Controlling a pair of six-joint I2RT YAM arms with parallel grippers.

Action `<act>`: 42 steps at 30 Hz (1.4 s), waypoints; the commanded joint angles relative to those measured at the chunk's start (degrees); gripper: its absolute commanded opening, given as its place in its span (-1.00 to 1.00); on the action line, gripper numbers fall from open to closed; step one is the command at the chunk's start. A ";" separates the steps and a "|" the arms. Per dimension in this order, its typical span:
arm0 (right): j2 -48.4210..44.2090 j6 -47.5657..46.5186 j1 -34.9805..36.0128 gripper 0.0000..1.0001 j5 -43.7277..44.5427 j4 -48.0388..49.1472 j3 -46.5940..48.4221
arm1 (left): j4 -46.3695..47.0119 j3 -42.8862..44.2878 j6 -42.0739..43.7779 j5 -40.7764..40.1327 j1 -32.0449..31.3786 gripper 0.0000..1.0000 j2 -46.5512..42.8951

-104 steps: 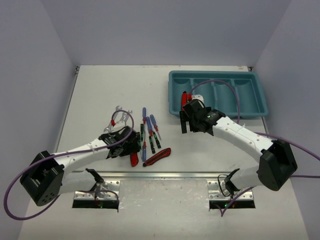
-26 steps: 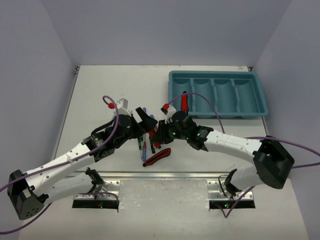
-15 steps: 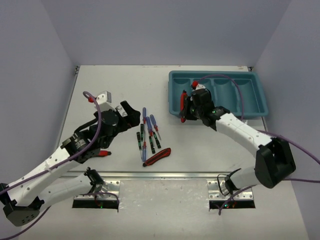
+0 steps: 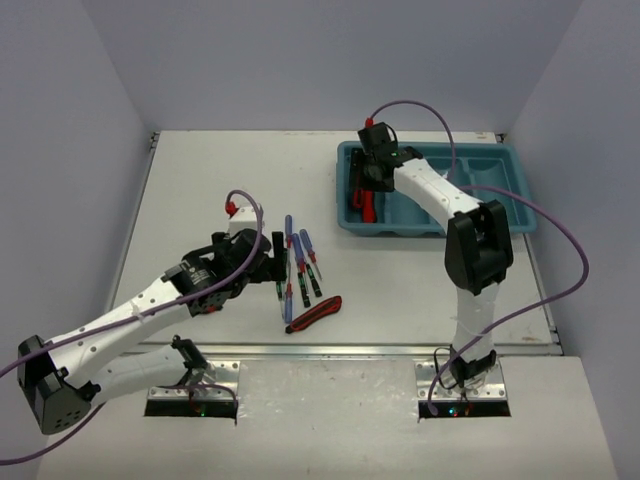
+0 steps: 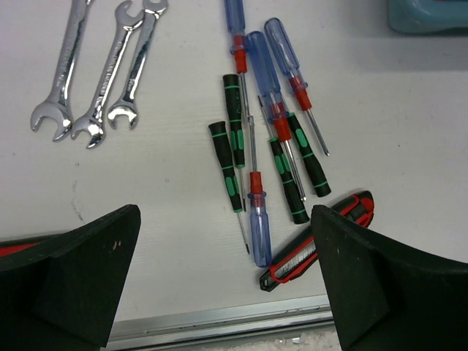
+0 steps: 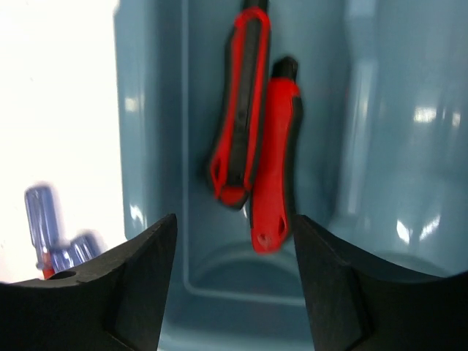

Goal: Sort the tools into containers

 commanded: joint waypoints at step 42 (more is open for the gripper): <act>-60.20 -6.17 -0.37 0.50 -14.91 5.23 -51.85 | 13.60 11.69 17.08 15.63 -18.10 0.44 47.40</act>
